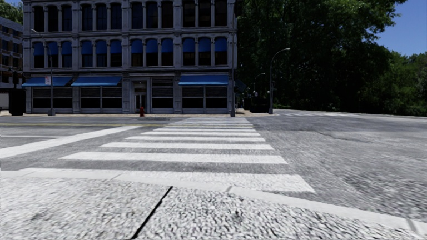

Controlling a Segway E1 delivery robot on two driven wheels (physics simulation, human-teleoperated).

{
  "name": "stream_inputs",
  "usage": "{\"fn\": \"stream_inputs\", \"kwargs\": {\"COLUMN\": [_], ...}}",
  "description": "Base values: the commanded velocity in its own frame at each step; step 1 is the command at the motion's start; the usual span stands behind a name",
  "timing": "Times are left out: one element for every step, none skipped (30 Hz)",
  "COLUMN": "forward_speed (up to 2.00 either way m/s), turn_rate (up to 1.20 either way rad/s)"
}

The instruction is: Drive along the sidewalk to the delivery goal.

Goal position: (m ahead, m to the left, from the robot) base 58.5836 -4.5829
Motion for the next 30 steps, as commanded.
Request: {"fn": "stream_inputs", "kwargs": {"forward_speed": [2.00, 2.00, 2.00, 2.00, 2.00, 2.00, 2.00, 2.00, 2.00, 2.00, 2.00, 2.00, 2.00, 2.00, 2.00, 2.00, 2.00, 2.00, 2.00, 2.00, 2.00, 2.00, 1.96, 1.78, 1.78, 1.59, 1.52, 1.48, 1.43, 1.43], "turn_rate": [0.00, 0.00, 0.00, 0.00, 0.00, 0.00, 0.00, 0.00, 0.00, 0.00, 0.00, 0.00, 0.00, 0.00, 0.00, 0.00, 0.00, 0.00, 0.00, 0.00, 0.00, 0.00, 0.00, 0.00, 0.00, 0.00, 0.00, 0.00, 0.00, 0.00]}}
